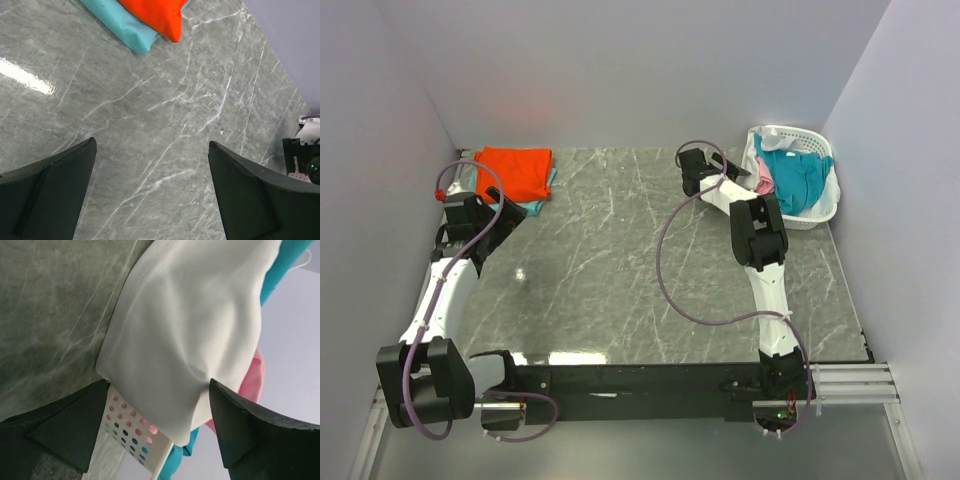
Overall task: Fold and stack the t-shirts
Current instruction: Grab the tshirt from the pile
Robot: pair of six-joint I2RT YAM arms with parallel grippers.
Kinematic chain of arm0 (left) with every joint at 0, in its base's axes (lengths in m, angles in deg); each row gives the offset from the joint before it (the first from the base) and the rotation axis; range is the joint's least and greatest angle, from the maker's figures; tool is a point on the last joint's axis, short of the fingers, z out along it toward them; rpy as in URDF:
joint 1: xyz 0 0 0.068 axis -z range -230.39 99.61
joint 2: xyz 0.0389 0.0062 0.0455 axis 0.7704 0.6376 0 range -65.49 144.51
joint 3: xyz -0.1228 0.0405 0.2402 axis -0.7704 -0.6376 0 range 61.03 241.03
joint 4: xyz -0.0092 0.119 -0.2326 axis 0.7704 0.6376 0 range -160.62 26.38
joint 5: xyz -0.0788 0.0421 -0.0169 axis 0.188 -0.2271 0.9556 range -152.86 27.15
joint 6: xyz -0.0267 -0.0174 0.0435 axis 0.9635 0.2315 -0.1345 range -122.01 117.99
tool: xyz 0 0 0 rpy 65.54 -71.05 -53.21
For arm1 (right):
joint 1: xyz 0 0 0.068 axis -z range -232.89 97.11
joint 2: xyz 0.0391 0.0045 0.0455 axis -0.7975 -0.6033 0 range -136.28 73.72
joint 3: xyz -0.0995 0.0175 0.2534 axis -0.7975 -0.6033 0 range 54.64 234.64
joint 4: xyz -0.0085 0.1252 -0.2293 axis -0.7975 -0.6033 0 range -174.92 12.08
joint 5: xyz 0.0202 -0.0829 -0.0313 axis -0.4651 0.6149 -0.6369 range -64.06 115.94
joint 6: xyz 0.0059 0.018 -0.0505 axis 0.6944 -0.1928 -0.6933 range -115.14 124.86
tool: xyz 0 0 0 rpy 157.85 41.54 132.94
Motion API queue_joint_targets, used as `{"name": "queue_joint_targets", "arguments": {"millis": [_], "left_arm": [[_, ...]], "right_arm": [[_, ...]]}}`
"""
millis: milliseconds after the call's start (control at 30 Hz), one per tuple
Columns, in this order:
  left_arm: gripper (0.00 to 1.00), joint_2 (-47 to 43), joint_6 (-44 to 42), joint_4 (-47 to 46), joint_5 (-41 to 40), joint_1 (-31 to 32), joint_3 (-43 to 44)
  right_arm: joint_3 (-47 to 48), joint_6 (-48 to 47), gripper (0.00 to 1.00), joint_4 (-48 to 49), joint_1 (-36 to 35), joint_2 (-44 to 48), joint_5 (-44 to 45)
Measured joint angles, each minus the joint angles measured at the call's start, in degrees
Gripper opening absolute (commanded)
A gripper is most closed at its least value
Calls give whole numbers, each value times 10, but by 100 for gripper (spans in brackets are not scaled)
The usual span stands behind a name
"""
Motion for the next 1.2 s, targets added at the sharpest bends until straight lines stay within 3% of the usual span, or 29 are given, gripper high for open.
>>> {"name": "queue_joint_targets", "arguments": {"millis": [67,167,200,267,300,467,767,1000,1200], "left_arm": [[99,3,0,0,3,-2,0],[99,10,0,0,7,-4,0],[99,12,0,0,8,-4,0],[99,14,0,0,10,-5,0],[99,15,0,0,11,-5,0],[99,16,0,0,15,-6,0],[99,20,0,-2,22,-6,0],[100,20,-2,-1,23,-7,0],[99,20,-2,-1,26,-7,0]], "right_arm": [[0,-9,83,5,5,-5,2],[0,-25,66,19,11,-9,16],[0,-31,55,26,12,-9,20],[0,-40,46,43,13,-9,30],[0,-45,35,51,13,-9,34],[0,-64,20,89,13,-9,56],[0,-55,19,104,12,-7,53],[19,15,21,61,11,3,8],[49,87,0,3,11,23,-42]]}}
